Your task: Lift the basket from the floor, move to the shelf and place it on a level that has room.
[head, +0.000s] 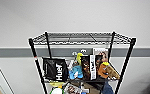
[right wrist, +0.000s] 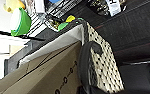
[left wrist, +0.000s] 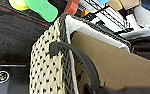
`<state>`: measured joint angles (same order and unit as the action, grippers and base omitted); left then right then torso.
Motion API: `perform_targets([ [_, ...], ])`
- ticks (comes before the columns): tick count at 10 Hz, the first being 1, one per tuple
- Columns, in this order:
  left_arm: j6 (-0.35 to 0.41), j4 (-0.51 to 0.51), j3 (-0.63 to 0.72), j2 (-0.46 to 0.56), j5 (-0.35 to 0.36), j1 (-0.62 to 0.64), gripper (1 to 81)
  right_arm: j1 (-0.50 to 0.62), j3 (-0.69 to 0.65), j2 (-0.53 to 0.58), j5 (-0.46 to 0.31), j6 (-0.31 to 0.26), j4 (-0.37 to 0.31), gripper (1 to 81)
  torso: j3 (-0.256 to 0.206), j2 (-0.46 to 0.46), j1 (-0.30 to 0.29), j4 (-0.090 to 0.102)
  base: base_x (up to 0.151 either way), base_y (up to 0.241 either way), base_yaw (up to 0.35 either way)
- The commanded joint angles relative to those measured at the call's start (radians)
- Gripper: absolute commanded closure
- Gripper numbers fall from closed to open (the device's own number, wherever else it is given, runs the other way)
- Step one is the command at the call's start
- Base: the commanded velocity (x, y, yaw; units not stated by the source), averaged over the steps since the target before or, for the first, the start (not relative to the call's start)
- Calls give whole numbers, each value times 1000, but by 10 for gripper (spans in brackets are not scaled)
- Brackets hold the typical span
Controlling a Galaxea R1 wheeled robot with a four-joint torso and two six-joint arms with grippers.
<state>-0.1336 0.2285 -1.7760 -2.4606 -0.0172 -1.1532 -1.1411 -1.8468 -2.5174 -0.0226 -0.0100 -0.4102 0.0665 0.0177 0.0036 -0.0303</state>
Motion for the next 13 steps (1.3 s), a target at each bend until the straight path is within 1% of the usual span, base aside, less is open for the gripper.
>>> perform_targets([
  [1,-1,-5,35,17,-32,94,811,108,55,16,-50,4,4,811,0,0,0,0,105,0,0],
  [9,-1,-5,35,17,-32,88,811,108,63,21,-50,4,4,811,0,0,0,0,100,0,0],
  [11,-1,-3,35,17,-32,88,811,111,66,23,-50,4,10,811,0,0,0,0,68,0,0],
  [13,-1,-3,38,18,-32,89,811,112,78,27,-50,4,13,811,0,0,0,0,0,0,0],
])
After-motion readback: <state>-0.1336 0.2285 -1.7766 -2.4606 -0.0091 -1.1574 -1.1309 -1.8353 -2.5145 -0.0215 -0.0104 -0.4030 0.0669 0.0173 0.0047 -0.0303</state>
